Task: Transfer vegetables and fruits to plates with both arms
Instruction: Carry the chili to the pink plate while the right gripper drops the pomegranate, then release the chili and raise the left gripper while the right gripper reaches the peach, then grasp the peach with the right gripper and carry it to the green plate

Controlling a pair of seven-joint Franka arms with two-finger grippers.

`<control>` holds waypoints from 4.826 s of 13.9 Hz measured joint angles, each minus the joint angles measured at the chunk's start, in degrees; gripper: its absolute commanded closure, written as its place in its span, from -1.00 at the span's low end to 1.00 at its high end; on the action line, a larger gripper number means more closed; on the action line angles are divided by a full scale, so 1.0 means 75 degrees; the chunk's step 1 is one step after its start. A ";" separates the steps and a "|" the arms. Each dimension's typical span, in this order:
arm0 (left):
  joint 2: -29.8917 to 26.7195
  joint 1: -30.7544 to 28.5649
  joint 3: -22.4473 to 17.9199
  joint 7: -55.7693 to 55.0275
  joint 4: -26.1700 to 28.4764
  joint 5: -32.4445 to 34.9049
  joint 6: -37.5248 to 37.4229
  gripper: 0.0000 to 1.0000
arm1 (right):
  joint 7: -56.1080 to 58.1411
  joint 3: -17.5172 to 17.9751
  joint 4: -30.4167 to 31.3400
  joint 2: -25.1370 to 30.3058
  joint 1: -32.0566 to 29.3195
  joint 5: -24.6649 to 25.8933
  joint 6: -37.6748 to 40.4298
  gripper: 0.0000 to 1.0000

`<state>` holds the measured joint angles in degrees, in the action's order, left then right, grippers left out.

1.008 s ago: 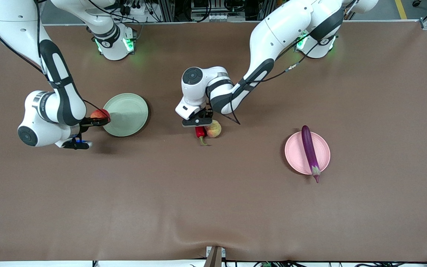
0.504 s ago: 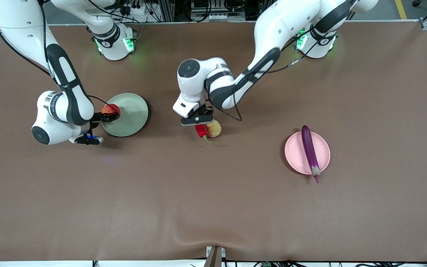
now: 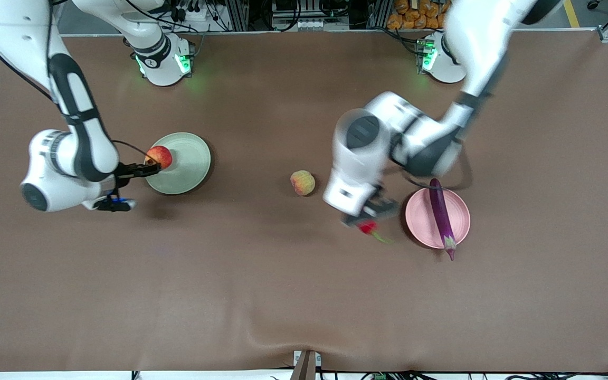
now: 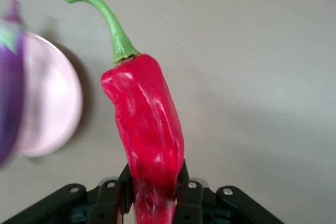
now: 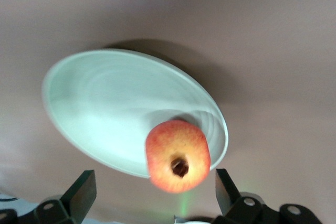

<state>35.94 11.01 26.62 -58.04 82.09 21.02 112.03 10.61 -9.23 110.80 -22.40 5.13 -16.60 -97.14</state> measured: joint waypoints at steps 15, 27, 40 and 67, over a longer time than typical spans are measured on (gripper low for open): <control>0.0613 -0.1725 -0.0063 0.1519 0.1142 -0.0022 -0.0084 -1.00 | -0.0006 0.0194 -0.1303 -0.0532 0.2262 -0.1288 -0.1335 -1.00; -0.2329 -0.2577 0.0008 0.3305 -0.0079 -0.1006 -0.2269 -1.00 | -0.1804 0.0203 -0.1393 -0.1497 0.5580 -0.1360 -0.5186 -1.00; -0.4805 -0.2558 -0.1957 0.7784 0.0317 -0.2723 -0.3990 -1.00 | -0.3332 0.0094 -0.2394 -0.2686 0.6351 -0.0008 -0.5414 -0.03; -0.5076 -0.0787 -0.3437 0.7111 0.0913 -0.2964 -0.3973 -1.00 | -0.0469 -0.0417 0.1940 0.0502 0.2193 0.0432 -0.2860 -0.72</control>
<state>-2.13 5.11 0.84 -4.71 88.94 -1.21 82.23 7.10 -12.36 125.35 -18.63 21.58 -13.36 -118.59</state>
